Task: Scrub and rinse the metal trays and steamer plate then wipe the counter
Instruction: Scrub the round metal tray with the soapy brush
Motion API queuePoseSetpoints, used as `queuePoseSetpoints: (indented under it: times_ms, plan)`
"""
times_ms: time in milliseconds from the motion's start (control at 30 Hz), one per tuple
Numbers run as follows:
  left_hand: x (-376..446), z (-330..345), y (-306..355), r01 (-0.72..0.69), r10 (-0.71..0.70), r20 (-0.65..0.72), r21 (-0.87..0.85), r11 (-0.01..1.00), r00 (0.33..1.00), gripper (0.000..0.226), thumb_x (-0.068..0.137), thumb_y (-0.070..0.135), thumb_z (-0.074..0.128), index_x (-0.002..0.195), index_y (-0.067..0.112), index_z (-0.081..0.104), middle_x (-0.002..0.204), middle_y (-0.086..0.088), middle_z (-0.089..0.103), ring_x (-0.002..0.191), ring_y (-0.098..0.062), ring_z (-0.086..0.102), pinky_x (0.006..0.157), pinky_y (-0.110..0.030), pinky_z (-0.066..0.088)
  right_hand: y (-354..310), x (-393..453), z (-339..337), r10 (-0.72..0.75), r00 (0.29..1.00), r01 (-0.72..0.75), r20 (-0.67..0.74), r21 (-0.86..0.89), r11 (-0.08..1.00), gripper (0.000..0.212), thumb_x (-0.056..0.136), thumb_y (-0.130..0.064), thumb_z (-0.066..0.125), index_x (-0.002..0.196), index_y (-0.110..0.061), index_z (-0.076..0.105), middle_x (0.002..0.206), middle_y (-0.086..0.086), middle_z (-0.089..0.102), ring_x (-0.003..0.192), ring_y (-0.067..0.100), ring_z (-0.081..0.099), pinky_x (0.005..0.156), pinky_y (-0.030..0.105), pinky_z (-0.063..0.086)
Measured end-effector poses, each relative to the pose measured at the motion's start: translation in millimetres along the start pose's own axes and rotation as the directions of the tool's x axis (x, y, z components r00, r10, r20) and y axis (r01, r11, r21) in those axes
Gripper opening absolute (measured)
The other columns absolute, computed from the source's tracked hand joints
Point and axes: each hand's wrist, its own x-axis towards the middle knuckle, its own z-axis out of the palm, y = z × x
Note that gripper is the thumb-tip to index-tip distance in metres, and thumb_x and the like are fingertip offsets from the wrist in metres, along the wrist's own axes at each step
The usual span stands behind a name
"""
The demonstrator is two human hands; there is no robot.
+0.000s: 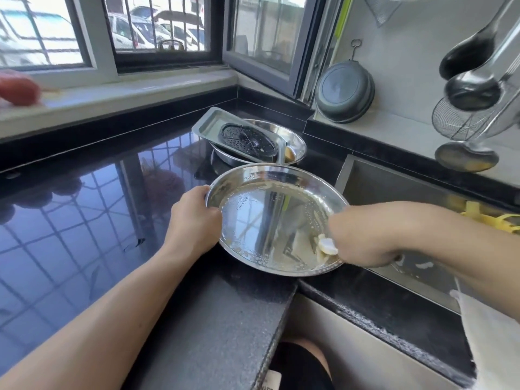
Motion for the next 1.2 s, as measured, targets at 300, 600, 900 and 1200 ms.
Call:
queuePoseSetpoints:
  times_ms: [300, 600, 900, 1200]
  plan:
    - [1.8, -1.8, -1.1, -0.024, 0.025, 0.034, -0.011, 1.000, 0.999, 0.037, 0.082, 0.002, 0.052, 0.097, 0.025, 0.076, 0.084, 0.008, 0.075, 0.083, -0.014, 0.067, 0.063, -0.026, 0.048, 23.1, 50.9, -8.5, 0.318, 0.939, -0.261, -0.127, 0.338, 0.904, 0.028, 0.091, -0.003, 0.056, 0.116, -0.006, 0.066, 0.082, 0.003, 0.047, 0.072, 0.022, 0.053, 0.068, 0.032, 0.047]
    - [2.5, -0.5, -3.4, -0.029, 0.030, 0.006, -0.006, 1.000, 1.000, 0.038, 0.081, 0.000, 0.048, 0.092, 0.024, 0.075, 0.082, 0.009, 0.073, 0.083, -0.009, 0.063, 0.063, -0.019, 0.046, 40.7, 48.2, 4.5, 0.251, 0.968, -0.238, 0.011, 0.365, 0.900, 0.011, 0.092, 0.000, 0.057, 0.090, -0.006, 0.066, 0.076, 0.007, 0.058, 0.061, 0.019, 0.049, 0.055, 0.026, 0.041]
    - [3.4, 2.6, -5.1, -0.025, 0.025, 0.005, 0.012, 1.000, 1.000, 0.040, 0.080, 0.002, 0.048, 0.096, 0.026, 0.076, 0.086, 0.011, 0.073, 0.086, -0.008, 0.063, 0.065, -0.021, 0.046, 23.6, 37.7, -4.5, -0.181, 0.952, 0.303, -0.246, 0.689, 0.658, 0.034, 0.095, -0.028, 0.069, 0.126, -0.040, 0.069, 0.075, -0.005, 0.066, 0.066, 0.017, 0.053, 0.066, 0.032, 0.048]
    - [7.5, 2.0, -12.4, -0.051, 0.051, 0.028, 0.022, 0.998, 0.998, 0.023, 0.089, 0.011, 0.053, 0.090, 0.024, 0.072, 0.081, 0.010, 0.074, 0.086, -0.018, 0.069, 0.080, -0.038, 0.057, 8.9, 105.4, -28.1, 0.397, 0.765, 0.089, -0.507, 0.693, 0.715, 0.029, 0.103, -0.024, 0.046, 0.124, -0.029, 0.066, 0.121, 0.011, 0.063, 0.101, 0.035, 0.062, 0.078, 0.038, 0.047]
